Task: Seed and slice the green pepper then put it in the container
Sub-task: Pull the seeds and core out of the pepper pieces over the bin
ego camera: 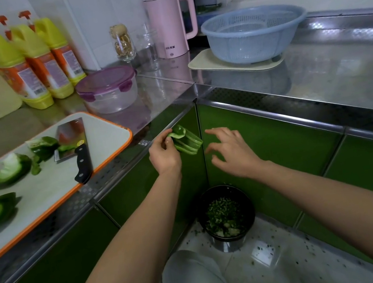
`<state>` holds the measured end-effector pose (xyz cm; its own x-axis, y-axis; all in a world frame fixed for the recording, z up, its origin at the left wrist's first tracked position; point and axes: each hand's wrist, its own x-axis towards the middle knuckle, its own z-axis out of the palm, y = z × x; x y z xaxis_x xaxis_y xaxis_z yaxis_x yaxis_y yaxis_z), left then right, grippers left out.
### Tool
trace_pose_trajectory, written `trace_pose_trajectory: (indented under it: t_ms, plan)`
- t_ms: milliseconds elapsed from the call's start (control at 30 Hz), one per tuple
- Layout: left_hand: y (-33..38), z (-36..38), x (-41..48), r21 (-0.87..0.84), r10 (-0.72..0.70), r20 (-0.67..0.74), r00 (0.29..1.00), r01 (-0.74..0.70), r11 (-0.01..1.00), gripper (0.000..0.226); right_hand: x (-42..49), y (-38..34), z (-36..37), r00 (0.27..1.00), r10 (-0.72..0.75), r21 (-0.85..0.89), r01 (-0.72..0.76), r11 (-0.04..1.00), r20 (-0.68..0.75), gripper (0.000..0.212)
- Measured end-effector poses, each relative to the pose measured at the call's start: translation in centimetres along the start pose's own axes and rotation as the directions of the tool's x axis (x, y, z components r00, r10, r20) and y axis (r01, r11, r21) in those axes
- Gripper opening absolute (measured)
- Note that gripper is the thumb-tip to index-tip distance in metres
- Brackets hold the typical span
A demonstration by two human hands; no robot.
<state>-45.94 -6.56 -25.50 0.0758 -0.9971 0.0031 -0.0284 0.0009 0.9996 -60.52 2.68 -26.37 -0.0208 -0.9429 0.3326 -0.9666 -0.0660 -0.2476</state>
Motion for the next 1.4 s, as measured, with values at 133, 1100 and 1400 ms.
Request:
trace_pose_trajectory:
  t_ms: [133,1100,1400]
  plan:
    - [0.1,0.0,-0.2,-0.006,-0.006,0.005,1.0,0.006,1.0,0.028,-0.1,0.0,0.2,0.999,-0.037,-0.011,0.038,0.999,0.04,0.048]
    - [1.1,-0.5,-0.9,0.24,0.084,0.177,0.981,-0.126,0.963,0.02,1.4,0.2,-1.6,0.991,0.132,0.261,-0.134,0.956,0.024,0.025]
    - [1.2,-0.1,-0.9,0.219,0.164,0.137,0.977,-0.191,0.957,0.022,2.0,0.1,-1.1,0.999,-0.037,0.142,0.032,0.989,0.034,0.039]
